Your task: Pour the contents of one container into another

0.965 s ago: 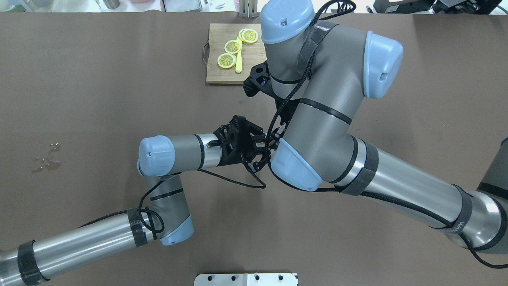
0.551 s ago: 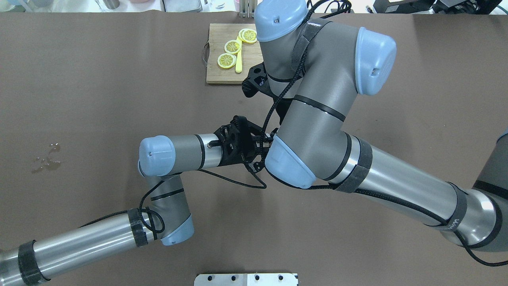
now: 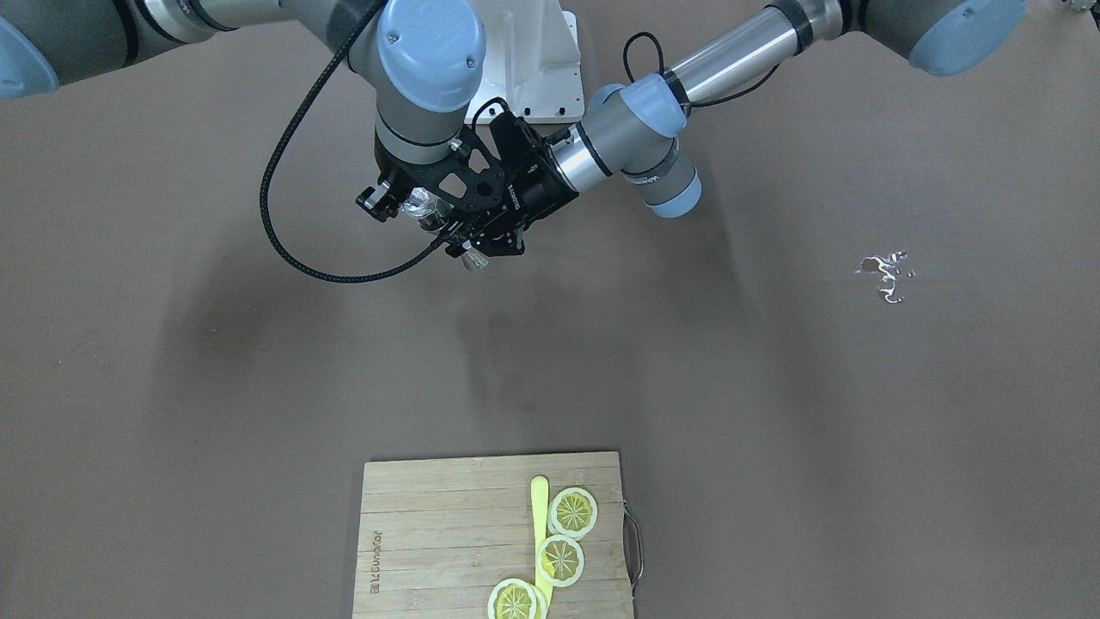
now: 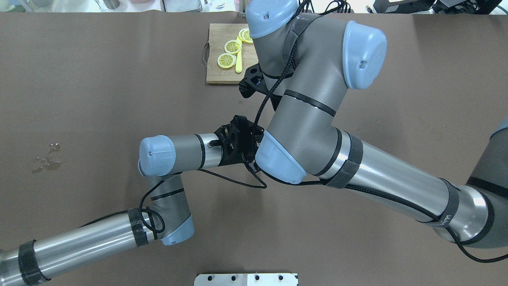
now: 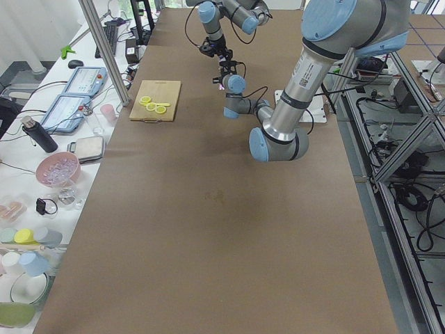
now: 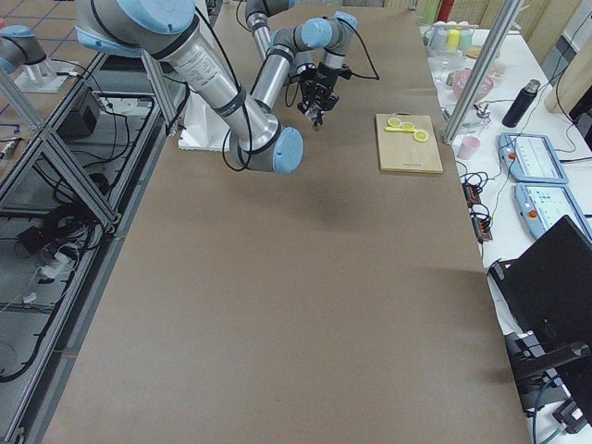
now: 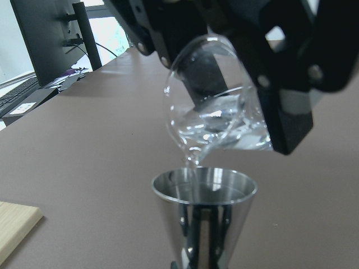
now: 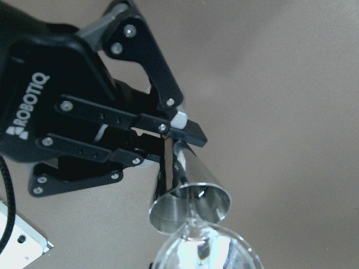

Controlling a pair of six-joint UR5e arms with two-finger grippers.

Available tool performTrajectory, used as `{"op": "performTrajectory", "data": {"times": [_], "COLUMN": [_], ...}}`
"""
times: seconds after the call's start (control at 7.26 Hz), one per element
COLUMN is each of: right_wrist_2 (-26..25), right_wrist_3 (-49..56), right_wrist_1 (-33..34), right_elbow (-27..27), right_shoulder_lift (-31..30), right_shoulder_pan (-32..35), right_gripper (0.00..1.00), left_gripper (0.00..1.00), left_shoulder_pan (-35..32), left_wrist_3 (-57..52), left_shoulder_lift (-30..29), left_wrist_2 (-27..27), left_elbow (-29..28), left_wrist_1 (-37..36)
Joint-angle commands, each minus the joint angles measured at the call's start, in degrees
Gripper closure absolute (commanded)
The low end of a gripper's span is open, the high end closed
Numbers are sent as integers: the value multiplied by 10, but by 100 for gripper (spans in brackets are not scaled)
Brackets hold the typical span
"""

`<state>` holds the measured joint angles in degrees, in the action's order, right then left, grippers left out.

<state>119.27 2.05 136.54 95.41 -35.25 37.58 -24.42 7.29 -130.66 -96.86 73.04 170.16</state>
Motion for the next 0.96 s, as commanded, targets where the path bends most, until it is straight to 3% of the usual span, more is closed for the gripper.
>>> {"op": "performTrajectory", "data": {"times": [0.0, 0.83], "right_wrist_2": [0, 0], "right_wrist_3": [20, 37], "right_wrist_1": [8, 22], "right_elbow": [-11, -1], "right_shoulder_lift": [9, 9], "right_shoulder_pan": [0, 2], "right_gripper": [100, 100], "left_gripper": [100, 100], "left_shoulder_pan": [0, 0], "left_wrist_3": [0, 0], "left_shoulder_lift": [0, 1], "left_wrist_2": [0, 0], "left_elbow": [0, 0], "left_wrist_1": [0, 0]}}
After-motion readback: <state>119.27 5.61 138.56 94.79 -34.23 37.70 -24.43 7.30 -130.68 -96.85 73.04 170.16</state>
